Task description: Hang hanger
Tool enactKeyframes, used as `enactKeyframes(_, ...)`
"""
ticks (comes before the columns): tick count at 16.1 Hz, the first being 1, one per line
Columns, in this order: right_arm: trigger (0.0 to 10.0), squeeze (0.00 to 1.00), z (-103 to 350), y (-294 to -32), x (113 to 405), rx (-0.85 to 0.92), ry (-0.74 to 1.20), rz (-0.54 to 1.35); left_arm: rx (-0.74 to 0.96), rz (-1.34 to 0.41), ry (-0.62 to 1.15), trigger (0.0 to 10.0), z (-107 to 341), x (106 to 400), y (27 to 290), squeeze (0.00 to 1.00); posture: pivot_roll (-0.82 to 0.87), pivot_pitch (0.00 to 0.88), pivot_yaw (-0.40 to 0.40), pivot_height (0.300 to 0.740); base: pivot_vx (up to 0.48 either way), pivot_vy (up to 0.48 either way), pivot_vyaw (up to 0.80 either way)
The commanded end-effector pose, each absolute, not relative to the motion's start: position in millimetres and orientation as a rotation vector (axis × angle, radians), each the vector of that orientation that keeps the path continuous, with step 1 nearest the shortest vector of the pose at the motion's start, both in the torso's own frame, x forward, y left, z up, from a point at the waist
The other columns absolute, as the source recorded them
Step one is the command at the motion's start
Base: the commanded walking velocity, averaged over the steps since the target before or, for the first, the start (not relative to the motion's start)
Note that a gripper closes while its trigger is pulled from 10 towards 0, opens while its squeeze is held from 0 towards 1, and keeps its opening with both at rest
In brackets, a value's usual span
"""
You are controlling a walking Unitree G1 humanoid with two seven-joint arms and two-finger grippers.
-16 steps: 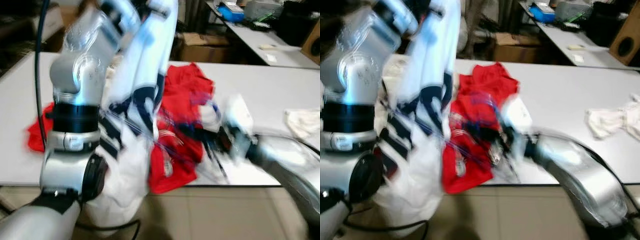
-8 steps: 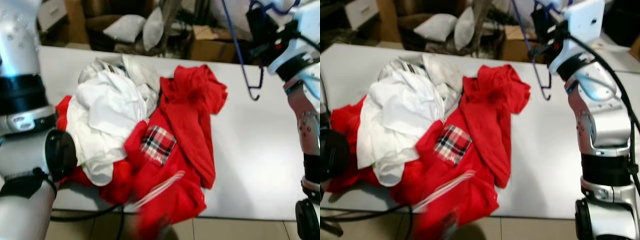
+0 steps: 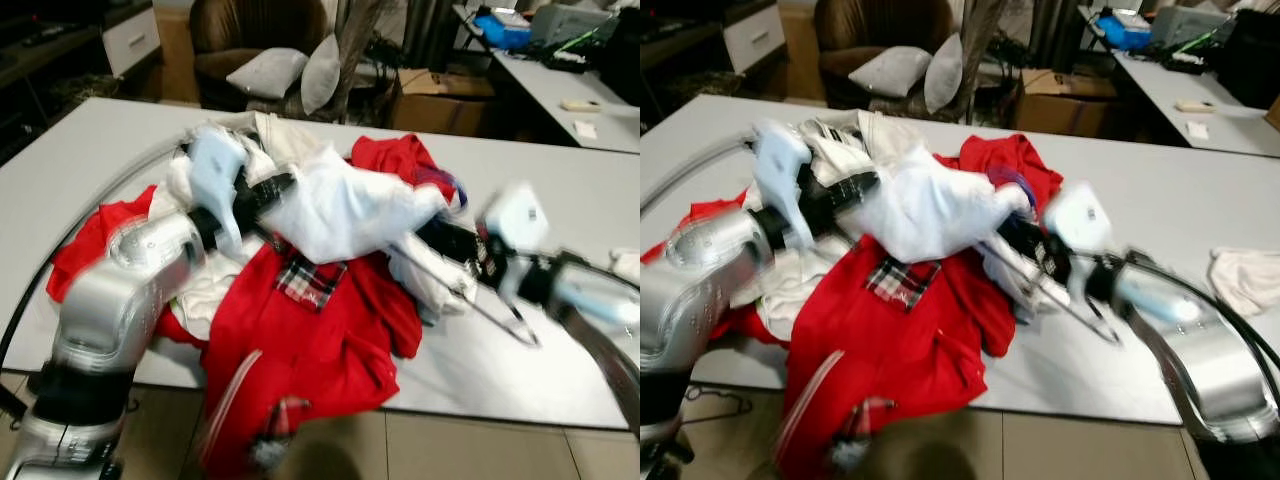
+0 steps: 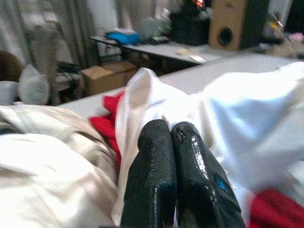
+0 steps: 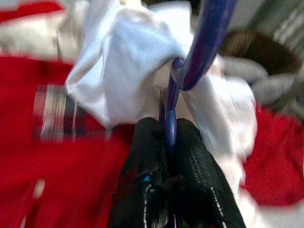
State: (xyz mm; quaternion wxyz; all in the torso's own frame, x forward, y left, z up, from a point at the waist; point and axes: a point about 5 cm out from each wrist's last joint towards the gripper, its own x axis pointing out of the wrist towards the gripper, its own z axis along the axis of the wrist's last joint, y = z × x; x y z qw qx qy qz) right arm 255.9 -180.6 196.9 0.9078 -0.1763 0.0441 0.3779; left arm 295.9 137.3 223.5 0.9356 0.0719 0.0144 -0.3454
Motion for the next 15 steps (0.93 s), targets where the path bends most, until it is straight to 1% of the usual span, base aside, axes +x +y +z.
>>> enactKeyframes(1, 10.0, 0.00, 196.9, -183.4, 245.9, -0.373, 0.132, 0.822, 0.188, -0.710, 0.048, 10.0, 222.3, 291.1, 136.4, 0.00, 0.06, 0.000, -0.028, 0.740, 0.000, 0.000, 0.00)
enactKeyframes(2, 10.0, 0.00, 195.7, -184.9, 236.6, -0.365, 0.173, 0.868, 0.209, -0.674, 0.056, 10.0, 221.7, 293.5, 141.6, 0.44, 0.06, 0.002, -0.026, 0.740, 0.000, 0.000, 0.00)
enactKeyframes(3, 10.0, 0.00, 194.7, -188.3, 225.6, -0.381, 0.235, 0.932, 0.236, -0.583, 0.042, 10.0, 225.6, 301.9, 151.1, 1.00, 0.06, 0.001, -0.023, 0.740, 0.000, 0.000, 0.00)
enactKeyframes(4, 10.0, 0.00, 194.2, -190.1, 221.4, -0.391, 0.261, 0.957, 0.245, -0.540, 0.031, 10.0, 228.3, 305.9, 155.2, 1.00, 0.06, 0.001, -0.023, 0.740, 0.000, 0.000, 0.00)
enactKeyframes(6, 10.0, 0.00, 192.7, -203.3, 207.5, -0.439, 0.385, 1.005, 0.305, -0.339, -0.071, 10.0, 247.4, 324.9, 173.4, 1.00, 0.05, 0.000, -0.009, 0.740, 0.000, 0.000, 0.00)
enactKeyframes(8, 10.0, 0.00, 198.5, -212.7, 198.3, -0.456, 0.432, 1.020, 0.335, -0.234, -0.124, 10.0, 259.0, 335.7, 182.5, 1.00, 0.05, 0.000, -0.003, 0.740, 0.000, 0.000, 0.00)
enactKeyframes(10, 10.0, 0.00, 203.8, -223.0, 191.9, -0.472, 0.471, 1.015, 0.369, -0.169, -0.152, 10.0, 263.5, 344.5, 188.7, 1.00, 0.04, 0.000, 0.008, 0.740, 0.000, 0.000, 0.00)
enactKeyframes(12, 10.0, 0.00, 209.4, -230.7, 186.1, -0.484, 0.488, 1.008, 0.382, -0.158, -0.153, 10.0, 261.9, 350.3, 189.7, 1.00, 0.04, 0.000, 0.017, 0.740, 0.000, 0.000, 0.00)
enactKeyframes(15, 10.0, 0.00, 226.1, -242.4, 181.2, -0.466, 0.440, 0.962, 0.392, -0.291, -0.095, 10.0, 248.3, 349.6, 184.6, 1.00, 0.02, 0.000, 0.028, 0.740, 0.000, 0.000, 0.00)
